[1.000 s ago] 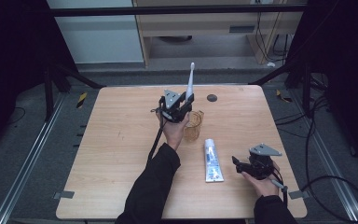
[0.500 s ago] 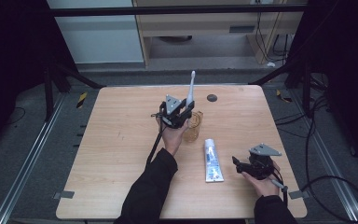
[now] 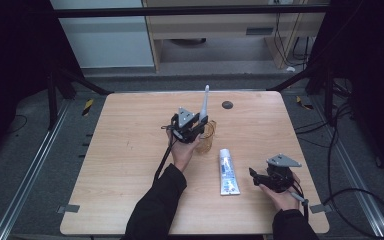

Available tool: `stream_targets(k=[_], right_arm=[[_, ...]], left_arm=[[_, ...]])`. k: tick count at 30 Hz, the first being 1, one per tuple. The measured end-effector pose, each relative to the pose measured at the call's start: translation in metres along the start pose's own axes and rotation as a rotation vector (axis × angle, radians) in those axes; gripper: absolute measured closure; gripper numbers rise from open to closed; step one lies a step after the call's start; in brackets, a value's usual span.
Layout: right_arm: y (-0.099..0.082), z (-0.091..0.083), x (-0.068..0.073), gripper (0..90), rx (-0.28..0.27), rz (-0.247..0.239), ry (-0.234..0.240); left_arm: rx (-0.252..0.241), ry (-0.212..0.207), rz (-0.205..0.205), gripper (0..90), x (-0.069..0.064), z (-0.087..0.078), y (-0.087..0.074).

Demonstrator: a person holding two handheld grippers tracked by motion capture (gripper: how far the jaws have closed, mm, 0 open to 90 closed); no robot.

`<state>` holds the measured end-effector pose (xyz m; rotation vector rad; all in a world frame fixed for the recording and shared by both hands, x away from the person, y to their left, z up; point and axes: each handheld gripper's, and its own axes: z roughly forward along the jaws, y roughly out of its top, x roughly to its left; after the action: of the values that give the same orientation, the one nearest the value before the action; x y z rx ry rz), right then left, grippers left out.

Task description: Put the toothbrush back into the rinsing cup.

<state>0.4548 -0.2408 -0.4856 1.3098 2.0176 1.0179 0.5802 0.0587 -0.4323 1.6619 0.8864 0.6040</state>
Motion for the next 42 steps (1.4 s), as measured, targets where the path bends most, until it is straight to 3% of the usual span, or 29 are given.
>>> stream_targets(k=[19, 42], right_arm=[[0.000, 0.001, 0.000, 22.9, 0.002, -0.008, -0.003], [0.001, 0.002, 0.003, 22.7, 0.007, -0.005, -0.002]], left_arm=[[0.063, -0.002, 0.015, 65.9, 0.004, -0.013, -0.016], [0.055, 0.005, 0.023, 60.8, 0.009, -0.029, -0.020]])
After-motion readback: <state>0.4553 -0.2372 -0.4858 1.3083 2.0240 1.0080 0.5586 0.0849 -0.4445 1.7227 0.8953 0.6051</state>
